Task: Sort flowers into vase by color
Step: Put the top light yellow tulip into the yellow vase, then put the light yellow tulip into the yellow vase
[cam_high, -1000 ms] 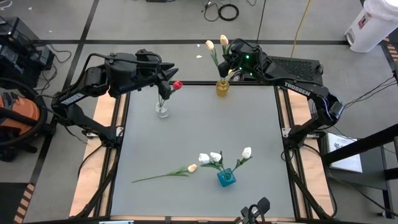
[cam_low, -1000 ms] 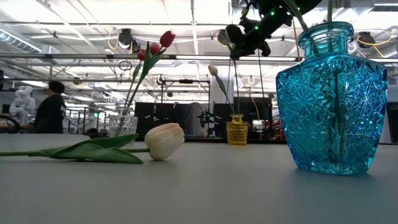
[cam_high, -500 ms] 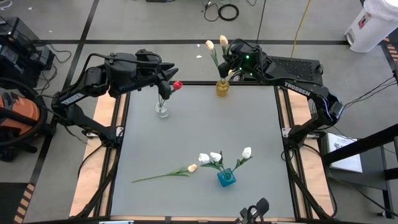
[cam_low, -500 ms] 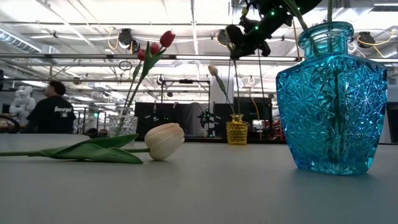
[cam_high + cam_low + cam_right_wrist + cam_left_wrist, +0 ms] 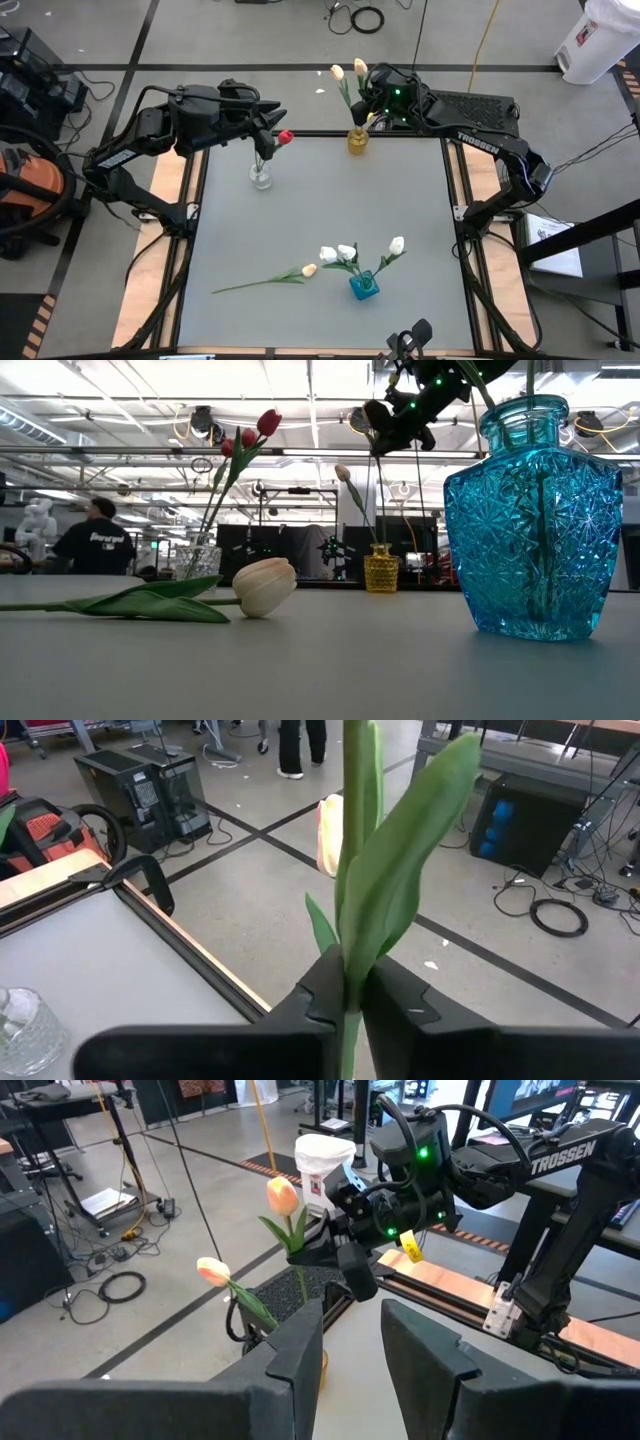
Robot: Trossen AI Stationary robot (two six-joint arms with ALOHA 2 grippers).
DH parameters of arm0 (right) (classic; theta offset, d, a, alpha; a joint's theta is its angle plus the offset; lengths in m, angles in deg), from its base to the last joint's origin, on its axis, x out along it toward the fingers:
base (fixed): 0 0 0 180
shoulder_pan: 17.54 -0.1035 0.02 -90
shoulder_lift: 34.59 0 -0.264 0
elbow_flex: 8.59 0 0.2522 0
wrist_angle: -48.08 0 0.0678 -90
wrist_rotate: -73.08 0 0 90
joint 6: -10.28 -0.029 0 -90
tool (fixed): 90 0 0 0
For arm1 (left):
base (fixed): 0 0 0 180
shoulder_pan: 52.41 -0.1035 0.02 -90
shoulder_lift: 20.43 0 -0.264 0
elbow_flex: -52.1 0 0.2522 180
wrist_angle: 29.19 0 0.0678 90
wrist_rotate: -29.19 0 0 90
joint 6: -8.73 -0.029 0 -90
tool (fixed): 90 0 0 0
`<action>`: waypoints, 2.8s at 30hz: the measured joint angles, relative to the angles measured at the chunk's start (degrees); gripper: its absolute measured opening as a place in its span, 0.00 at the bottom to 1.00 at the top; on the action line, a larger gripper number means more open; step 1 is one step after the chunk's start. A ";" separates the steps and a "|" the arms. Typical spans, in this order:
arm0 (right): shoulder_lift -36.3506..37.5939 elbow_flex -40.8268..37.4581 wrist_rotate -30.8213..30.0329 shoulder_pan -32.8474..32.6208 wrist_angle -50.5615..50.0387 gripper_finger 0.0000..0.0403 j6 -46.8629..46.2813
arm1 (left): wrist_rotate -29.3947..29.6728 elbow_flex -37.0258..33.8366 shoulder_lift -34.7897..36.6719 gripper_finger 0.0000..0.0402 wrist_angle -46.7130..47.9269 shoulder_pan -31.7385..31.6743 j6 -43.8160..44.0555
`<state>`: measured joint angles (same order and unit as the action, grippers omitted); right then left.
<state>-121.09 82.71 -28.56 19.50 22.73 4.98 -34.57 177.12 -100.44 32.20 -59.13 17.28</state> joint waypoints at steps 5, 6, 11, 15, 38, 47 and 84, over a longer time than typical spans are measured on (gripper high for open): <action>0.00 0.00 0.00 -0.02 0.08 0.14 0.00 | 0.00 0.00 0.00 0.28 0.00 0.00 -0.01; 0.00 0.00 0.00 0.00 0.08 0.15 0.00 | 0.00 0.00 0.00 0.28 0.00 0.00 -0.02; 0.00 0.01 0.00 -0.02 -0.48 0.24 0.01 | 0.00 -0.01 0.00 0.28 0.00 0.00 -0.01; 0.00 0.02 -0.01 -0.02 -1.94 0.31 0.00 | 0.00 -0.02 0.00 0.28 0.00 0.00 0.00; 0.00 0.04 0.28 -3.26 -12.06 0.54 -1.51 | -0.01 -0.01 0.00 0.28 0.97 0.02 -0.02; 0.66 0.02 -0.26 -4.15 -14.07 0.54 -1.51 | -0.04 -0.02 -0.02 0.28 3.10 0.02 0.03; 22.14 0.02 -0.20 -9.99 -26.52 0.54 -4.55 | -15.78 -4.50 -0.19 0.28 28.44 15.83 13.85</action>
<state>-98.95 82.73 -28.76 9.50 -3.78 0.43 -50.34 172.62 -100.63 60.65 -43.30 31.13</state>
